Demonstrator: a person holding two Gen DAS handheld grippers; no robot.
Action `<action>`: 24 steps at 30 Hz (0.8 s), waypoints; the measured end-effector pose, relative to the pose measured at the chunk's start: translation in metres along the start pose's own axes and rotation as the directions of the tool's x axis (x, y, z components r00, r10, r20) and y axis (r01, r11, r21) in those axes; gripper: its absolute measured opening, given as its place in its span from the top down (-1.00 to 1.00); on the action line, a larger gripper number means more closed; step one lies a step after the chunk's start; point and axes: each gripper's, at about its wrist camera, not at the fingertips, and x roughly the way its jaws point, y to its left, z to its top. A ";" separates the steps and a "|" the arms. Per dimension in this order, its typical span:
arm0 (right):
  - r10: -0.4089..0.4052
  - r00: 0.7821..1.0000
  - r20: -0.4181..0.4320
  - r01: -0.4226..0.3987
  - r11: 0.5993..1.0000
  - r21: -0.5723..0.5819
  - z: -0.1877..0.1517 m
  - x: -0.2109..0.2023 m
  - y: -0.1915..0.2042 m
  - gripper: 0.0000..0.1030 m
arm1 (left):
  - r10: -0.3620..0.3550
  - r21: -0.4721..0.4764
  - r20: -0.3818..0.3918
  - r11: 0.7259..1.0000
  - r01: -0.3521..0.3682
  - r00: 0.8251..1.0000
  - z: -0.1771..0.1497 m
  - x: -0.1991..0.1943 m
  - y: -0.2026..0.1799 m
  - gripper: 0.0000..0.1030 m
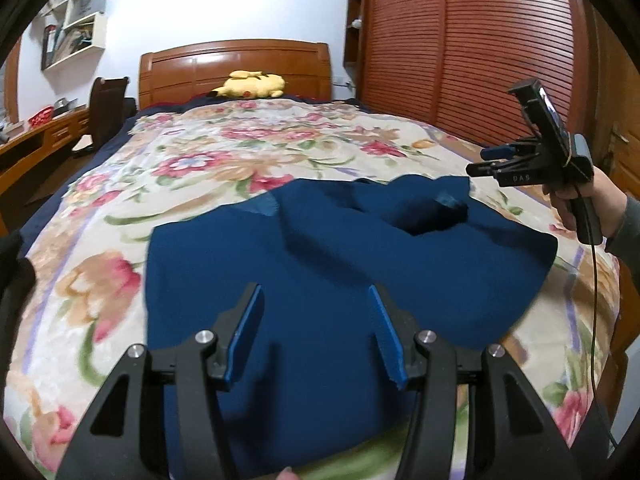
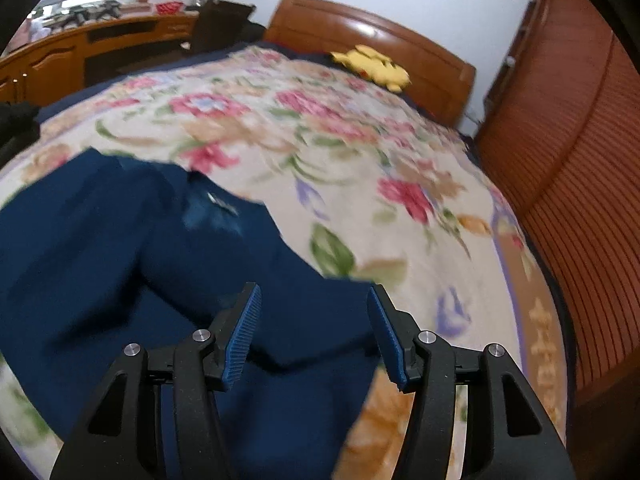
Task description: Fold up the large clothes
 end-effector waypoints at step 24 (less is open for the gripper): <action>0.190 0.977 -0.093 -0.146 0.925 0.350 -0.015 0.084 -0.074 0.58 | -0.037 0.024 -0.031 0.999 0.038 0.999 0.006 0.030 -0.026 -0.03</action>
